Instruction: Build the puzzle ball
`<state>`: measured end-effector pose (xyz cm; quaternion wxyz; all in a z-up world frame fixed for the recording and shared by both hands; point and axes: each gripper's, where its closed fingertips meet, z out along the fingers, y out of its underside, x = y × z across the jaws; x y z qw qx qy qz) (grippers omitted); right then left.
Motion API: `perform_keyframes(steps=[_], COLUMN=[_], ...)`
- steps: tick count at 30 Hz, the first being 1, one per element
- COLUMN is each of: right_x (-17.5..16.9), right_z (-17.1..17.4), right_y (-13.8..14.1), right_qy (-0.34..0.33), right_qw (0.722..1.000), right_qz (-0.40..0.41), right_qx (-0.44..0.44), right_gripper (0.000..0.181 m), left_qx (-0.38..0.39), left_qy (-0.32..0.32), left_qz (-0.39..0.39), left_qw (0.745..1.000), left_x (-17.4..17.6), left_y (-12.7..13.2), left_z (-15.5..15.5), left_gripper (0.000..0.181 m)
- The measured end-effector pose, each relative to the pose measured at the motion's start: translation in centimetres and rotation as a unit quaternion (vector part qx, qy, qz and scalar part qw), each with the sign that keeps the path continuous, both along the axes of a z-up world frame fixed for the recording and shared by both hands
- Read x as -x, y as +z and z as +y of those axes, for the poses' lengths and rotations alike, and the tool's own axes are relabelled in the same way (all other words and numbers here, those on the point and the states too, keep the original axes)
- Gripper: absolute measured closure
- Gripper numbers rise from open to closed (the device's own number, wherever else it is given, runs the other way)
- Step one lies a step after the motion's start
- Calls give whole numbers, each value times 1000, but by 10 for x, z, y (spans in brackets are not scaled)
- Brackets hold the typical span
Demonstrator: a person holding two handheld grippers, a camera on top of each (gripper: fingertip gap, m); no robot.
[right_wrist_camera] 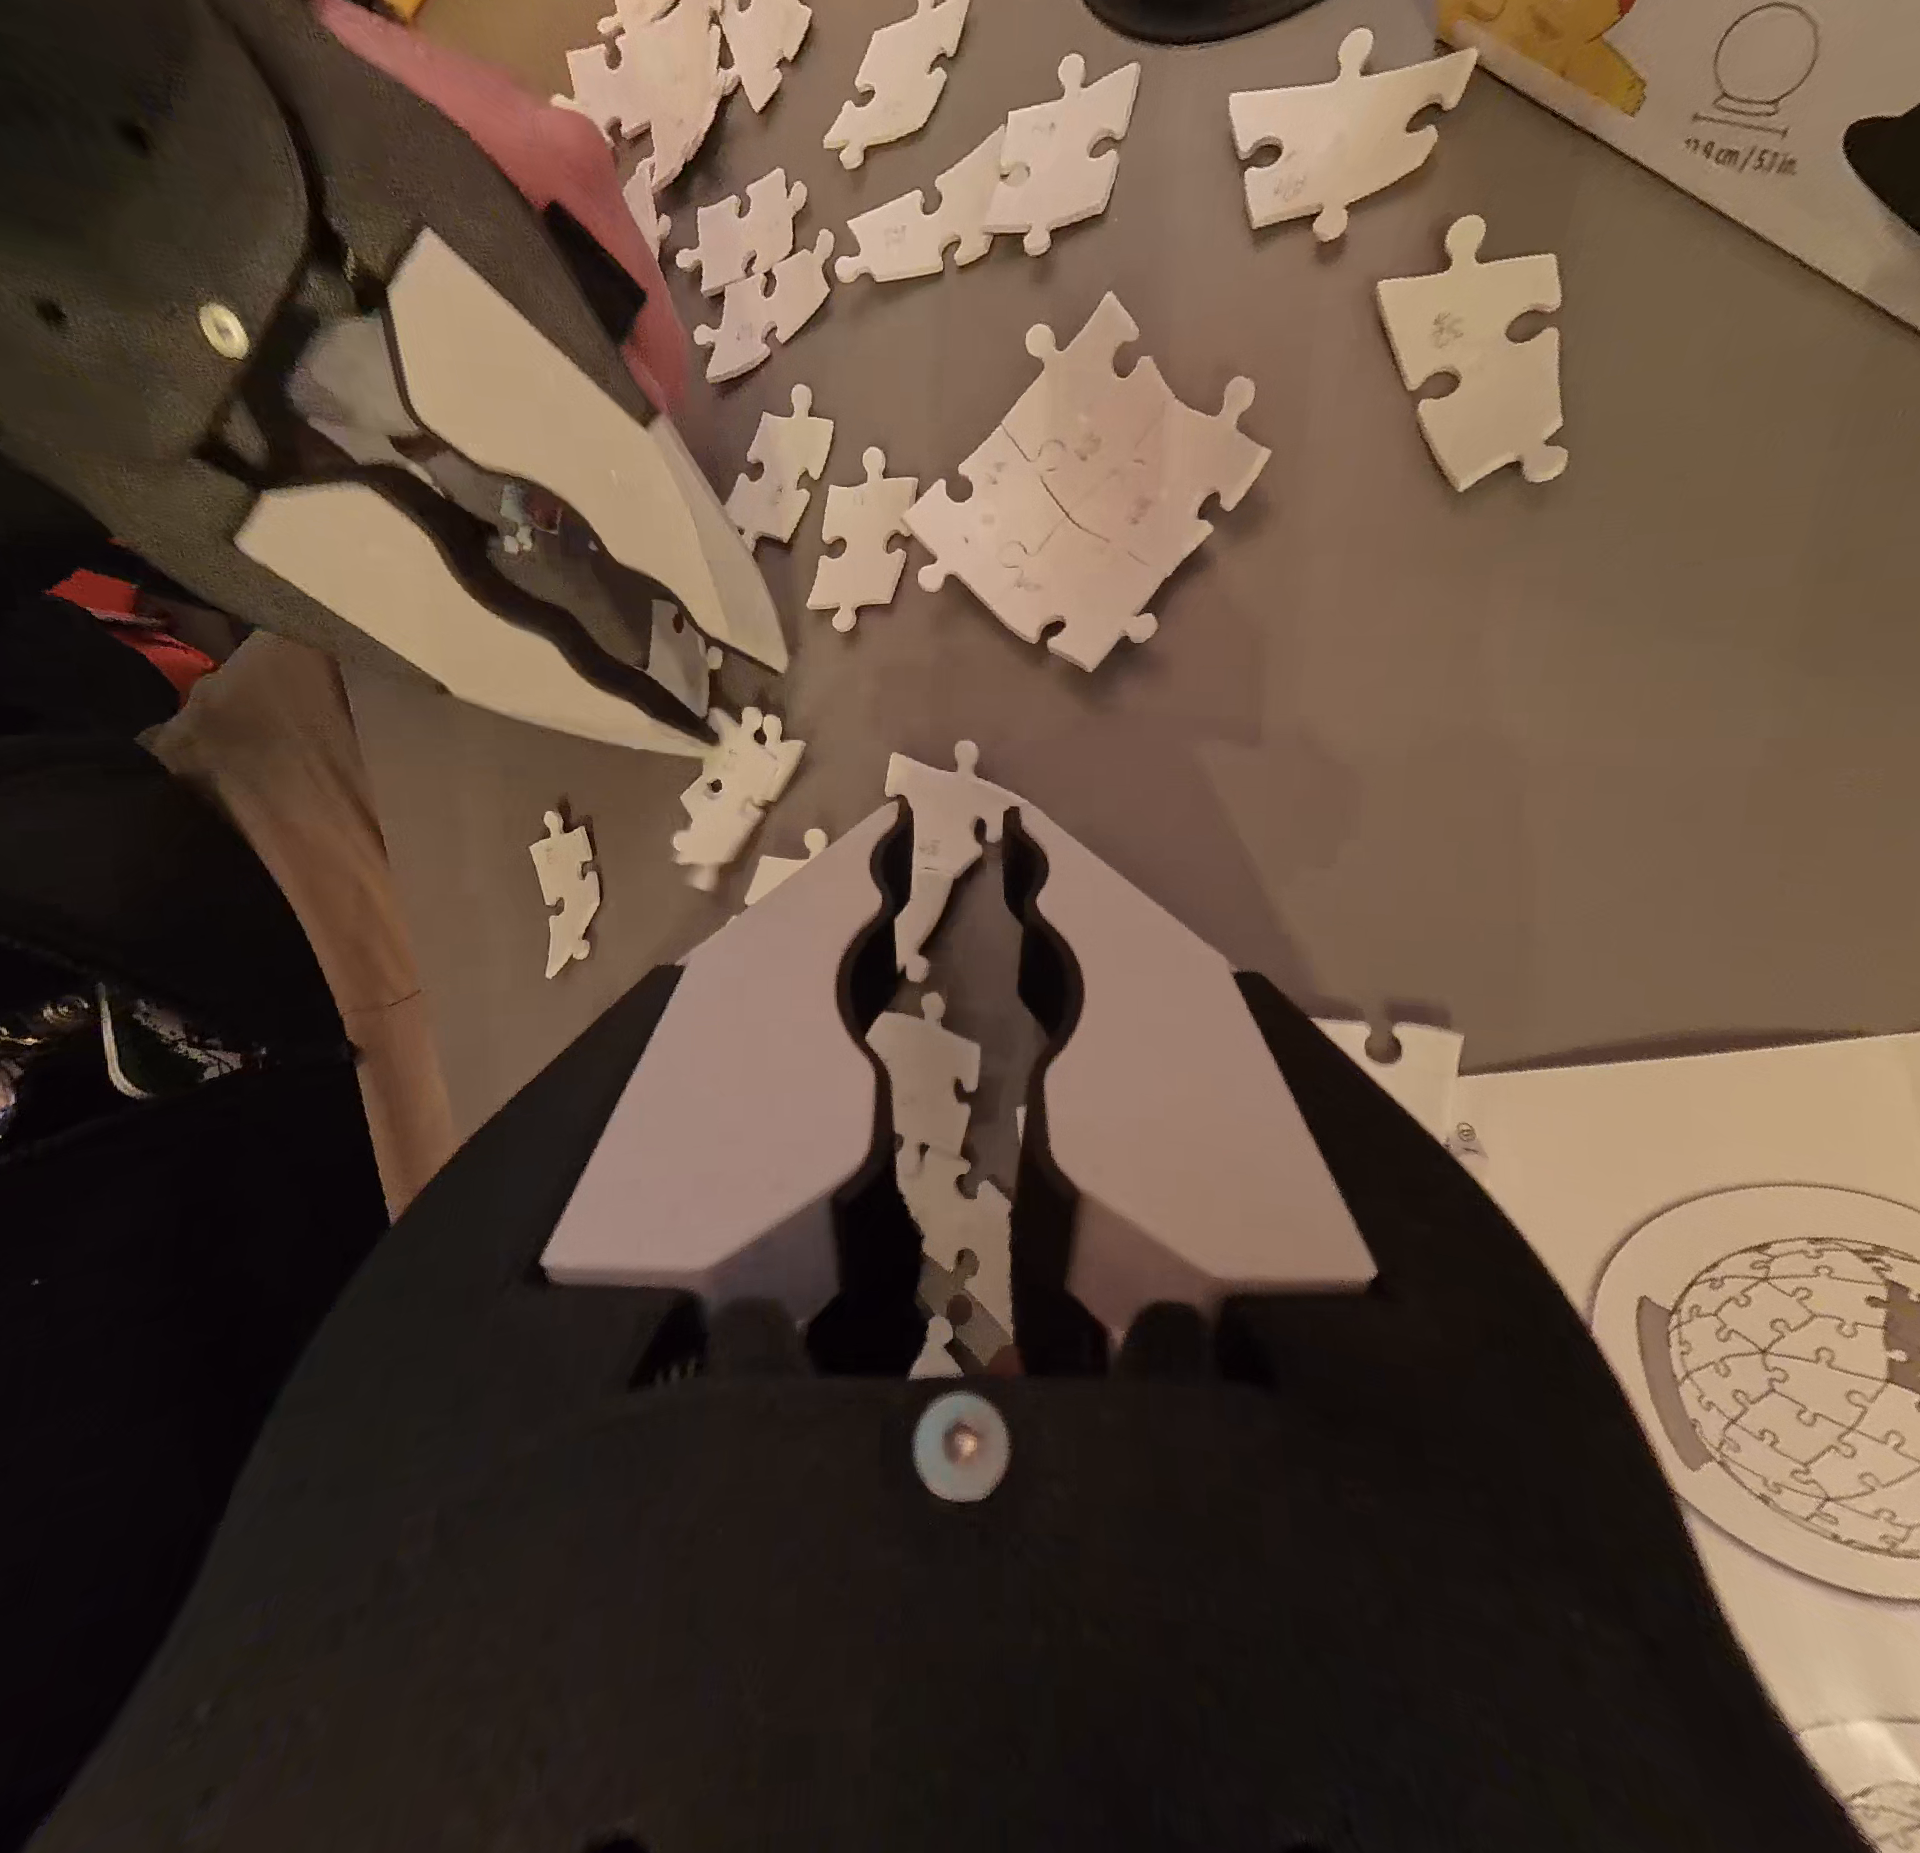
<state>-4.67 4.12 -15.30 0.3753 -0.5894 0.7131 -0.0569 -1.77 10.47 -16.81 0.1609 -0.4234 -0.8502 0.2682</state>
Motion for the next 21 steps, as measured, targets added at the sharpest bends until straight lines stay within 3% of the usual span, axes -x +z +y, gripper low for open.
perform_keyframes(steps=[1,13,18,21], right_x=[0,7,13,12], right_z=[0,7,53,80], right_y=[-1,17,30,11], right_qy=[0,19,37,11], right_qw=[1000,999,999,1000], right_qz=[0,-3,-8,26], right_qx=[0,29,3,-3], right_gripper=[166,164,164,164], left_qx=[11,48,37,35], left_qy=[-6,-35,-8,17], left_qz=[-13,-52,-58,-39], left_qw=[1000,997,998,998], left_x=[3,10,5,7], left_y=[-2,-1,-4,-5], left_z=[-1,0,4,6], left_gripper=[159,159,165,171])
